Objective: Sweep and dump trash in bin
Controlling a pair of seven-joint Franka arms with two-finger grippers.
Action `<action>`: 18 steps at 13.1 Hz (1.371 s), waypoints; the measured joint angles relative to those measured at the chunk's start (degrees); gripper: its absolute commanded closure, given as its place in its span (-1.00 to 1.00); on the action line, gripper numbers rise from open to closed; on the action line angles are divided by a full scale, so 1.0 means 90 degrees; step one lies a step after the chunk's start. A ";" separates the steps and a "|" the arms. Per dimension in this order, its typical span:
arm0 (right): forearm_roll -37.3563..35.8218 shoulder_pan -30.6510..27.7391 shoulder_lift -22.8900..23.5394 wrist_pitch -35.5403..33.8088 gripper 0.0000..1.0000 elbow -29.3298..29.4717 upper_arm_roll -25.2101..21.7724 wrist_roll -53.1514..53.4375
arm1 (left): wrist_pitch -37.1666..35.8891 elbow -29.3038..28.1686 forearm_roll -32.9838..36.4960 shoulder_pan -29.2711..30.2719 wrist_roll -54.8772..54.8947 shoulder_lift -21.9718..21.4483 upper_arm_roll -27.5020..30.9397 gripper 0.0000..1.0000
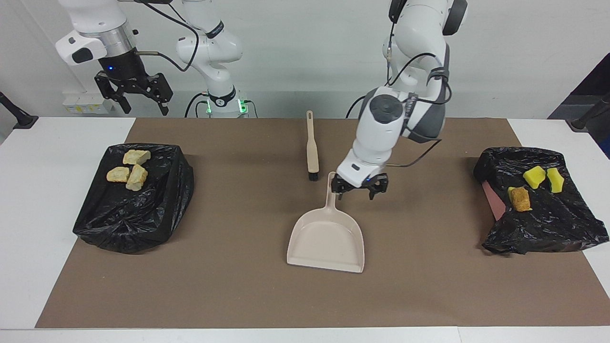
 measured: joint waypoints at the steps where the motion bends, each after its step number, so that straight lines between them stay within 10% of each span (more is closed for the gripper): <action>1: 0.0000 0.0000 0.0000 0.0000 -1.00 0.0000 0.0000 0.0000 | 0.0001 -0.0014 0.0000 0.0224 0.0009 0.0002 0.0005 -1.00; 18: 0.0000 0.0000 0.0000 0.0000 -1.00 0.0000 0.0000 0.0000 | -0.1585 0.0008 0.0000 0.2475 0.3074 -0.1464 0.0029 -1.00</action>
